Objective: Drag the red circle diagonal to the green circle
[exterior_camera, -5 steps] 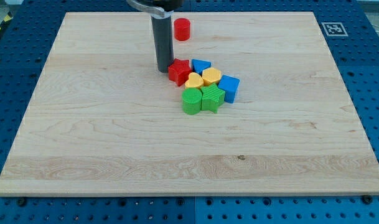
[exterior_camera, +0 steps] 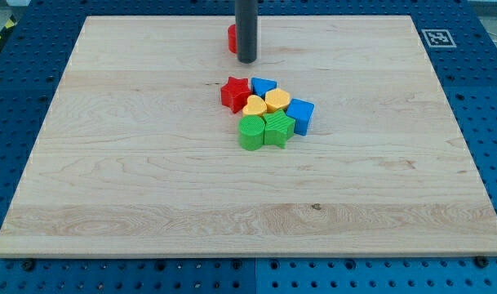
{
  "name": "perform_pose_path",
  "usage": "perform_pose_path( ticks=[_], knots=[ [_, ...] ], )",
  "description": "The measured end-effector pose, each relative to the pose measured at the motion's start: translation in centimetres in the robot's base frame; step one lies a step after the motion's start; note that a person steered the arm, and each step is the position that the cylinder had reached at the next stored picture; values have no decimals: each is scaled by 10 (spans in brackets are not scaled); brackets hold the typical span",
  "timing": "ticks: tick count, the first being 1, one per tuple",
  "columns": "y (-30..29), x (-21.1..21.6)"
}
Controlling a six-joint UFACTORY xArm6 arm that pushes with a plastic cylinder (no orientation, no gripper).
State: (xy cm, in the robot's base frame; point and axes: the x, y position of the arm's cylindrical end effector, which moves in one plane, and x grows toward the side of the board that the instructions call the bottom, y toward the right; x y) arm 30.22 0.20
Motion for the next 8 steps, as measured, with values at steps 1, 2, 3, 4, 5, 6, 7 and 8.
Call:
perform_pose_path(
  ticks=[1,2,3,4,5,6,7,8],
  knots=[
    [27,0],
    [44,-10],
    [44,-42],
    [44,-72],
    [17,-77],
    [0,-61],
    [-1,-41],
    [3,-35]
  ],
)
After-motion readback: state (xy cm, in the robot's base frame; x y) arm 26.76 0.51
